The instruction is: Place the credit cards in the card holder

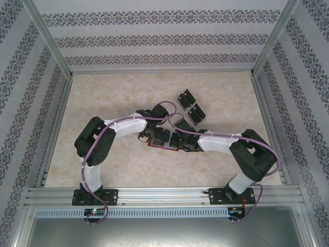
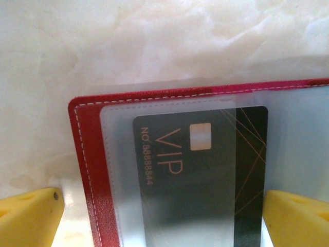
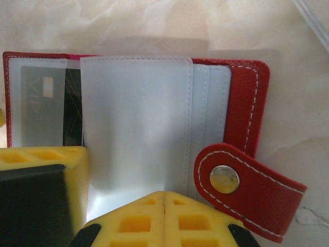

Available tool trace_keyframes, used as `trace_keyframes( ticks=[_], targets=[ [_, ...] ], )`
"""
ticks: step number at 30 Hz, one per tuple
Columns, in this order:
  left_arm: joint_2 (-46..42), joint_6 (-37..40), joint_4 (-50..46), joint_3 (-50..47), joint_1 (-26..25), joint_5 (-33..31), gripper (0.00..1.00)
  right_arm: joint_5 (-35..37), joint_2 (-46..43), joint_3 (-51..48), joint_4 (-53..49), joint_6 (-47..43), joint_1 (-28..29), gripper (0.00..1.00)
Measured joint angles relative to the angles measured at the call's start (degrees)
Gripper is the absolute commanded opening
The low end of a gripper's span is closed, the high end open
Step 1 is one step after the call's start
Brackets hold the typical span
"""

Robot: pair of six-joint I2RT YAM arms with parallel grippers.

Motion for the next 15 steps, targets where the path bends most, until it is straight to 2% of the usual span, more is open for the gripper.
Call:
trace_keyframes(
  ticks=[15],
  targets=[
    [0.02, -0.04, -0.50, -0.11, -0.04, -4.07, 1.00, 0.24, -0.42, -0.39, 0.04, 0.00, 0.00, 0.00]
  ],
)
